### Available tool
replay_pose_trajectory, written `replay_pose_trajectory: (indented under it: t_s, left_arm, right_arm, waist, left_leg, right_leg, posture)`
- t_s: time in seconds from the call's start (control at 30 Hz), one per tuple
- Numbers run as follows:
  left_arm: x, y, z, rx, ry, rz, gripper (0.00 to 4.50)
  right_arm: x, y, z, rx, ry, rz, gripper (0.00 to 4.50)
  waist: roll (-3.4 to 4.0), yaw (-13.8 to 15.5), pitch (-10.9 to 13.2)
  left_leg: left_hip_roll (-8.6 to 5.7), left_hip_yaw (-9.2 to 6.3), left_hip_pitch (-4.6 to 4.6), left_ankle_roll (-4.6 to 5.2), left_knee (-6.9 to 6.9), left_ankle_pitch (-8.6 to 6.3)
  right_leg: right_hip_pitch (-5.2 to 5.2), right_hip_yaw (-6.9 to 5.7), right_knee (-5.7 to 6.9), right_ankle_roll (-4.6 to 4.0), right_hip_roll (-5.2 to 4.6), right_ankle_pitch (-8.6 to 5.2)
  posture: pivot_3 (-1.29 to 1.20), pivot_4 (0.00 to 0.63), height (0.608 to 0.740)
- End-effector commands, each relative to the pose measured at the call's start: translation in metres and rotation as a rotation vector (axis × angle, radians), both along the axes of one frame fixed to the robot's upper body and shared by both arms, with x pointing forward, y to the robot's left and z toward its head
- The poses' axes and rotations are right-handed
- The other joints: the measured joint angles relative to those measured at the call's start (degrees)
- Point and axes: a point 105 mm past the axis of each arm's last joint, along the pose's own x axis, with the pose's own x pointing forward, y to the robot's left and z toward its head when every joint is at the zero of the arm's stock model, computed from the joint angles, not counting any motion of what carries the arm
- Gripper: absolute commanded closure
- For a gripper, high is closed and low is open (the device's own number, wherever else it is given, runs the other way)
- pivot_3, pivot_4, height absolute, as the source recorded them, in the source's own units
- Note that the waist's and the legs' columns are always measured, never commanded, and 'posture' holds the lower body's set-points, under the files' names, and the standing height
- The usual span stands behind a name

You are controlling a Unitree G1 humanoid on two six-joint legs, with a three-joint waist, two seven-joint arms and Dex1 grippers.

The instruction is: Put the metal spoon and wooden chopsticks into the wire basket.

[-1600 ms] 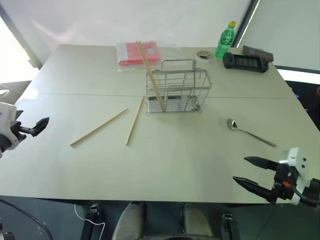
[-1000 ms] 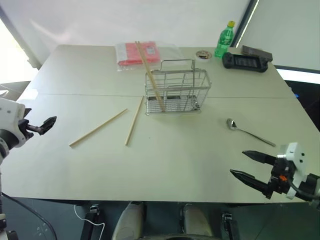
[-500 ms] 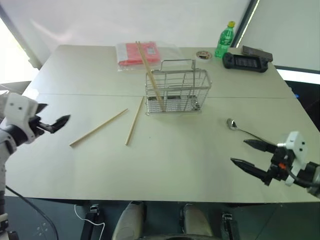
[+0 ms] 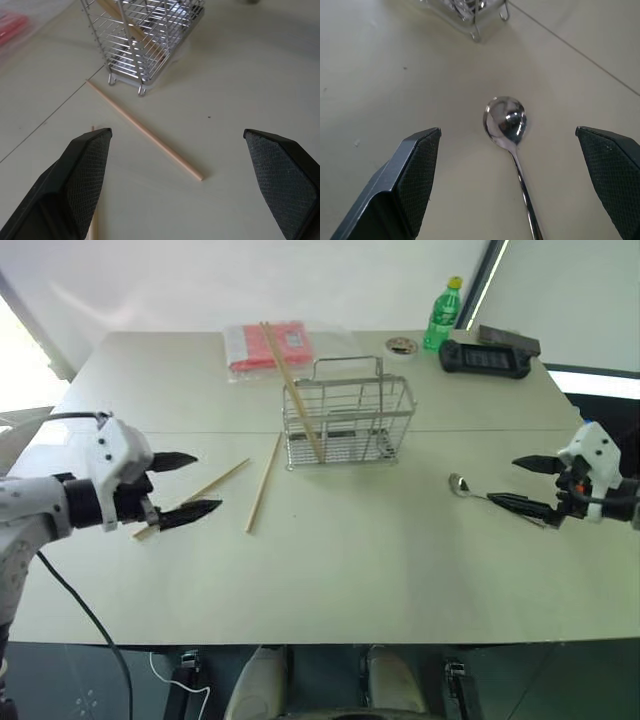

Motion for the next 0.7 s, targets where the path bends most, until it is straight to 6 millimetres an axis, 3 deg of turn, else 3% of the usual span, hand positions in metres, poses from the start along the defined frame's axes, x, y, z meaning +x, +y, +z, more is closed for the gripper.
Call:
replay_pose_trajectory:
  t_s: [0.03, 0.17, 0.37, 0.7]
  left_arm:
    - [0.000, -0.009, 0.023, -0.051, -0.041, -0.036, 0.06]
    - [-0.003, -0.013, 0.031, -0.069, -0.041, -0.055, 0.06]
    - [-0.008, -0.017, 0.030, -0.053, -0.052, -0.057, 0.06]
    - [-0.007, -0.019, 0.035, -0.066, -0.084, -0.032, 0.06]
  right_arm:
    - [0.003, -0.008, -0.004, -0.039, 0.054, 0.011, 0.00]
    - [0.005, -0.016, -0.022, -0.097, 0.121, 0.029, 0.00]
    - [0.018, -0.020, -0.031, -0.112, 0.146, 0.008, 0.00]
    - [0.023, 0.000, -0.048, -0.003, 0.212, 0.009, 0.00]
  waist:
    - [-0.03, 0.0, 0.0]
    - [0.01, -0.3, 0.0]
    - [0.06, -0.6, 0.1]
    - [0.05, -0.3, 0.1]
  left_leg:
    - [0.01, 0.00, 0.01, 0.00, 0.03, 0.00]
    - [0.00, 0.05, 0.14, -0.02, 0.09, 0.01]
    - [0.04, 0.10, 0.31, -0.03, 0.07, 0.02]
    - [0.06, 0.10, 0.37, -0.06, 0.07, 0.03]
  right_leg:
    - [0.02, 0.00, 0.02, 0.03, 0.02, 0.02]
    - [0.18, 0.02, 0.02, 0.07, 0.01, 0.04]
    - [0.22, 0.09, 0.13, 0.22, 0.04, 0.12]
    - [0.28, 0.10, 0.18, 0.23, 0.06, 0.12]
  posture:
    - [0.00, 0.150, 0.721]
    - [0.00, 0.150, 0.721]
    - [0.00, 0.150, 0.721]
    - [0.00, 0.150, 0.721]
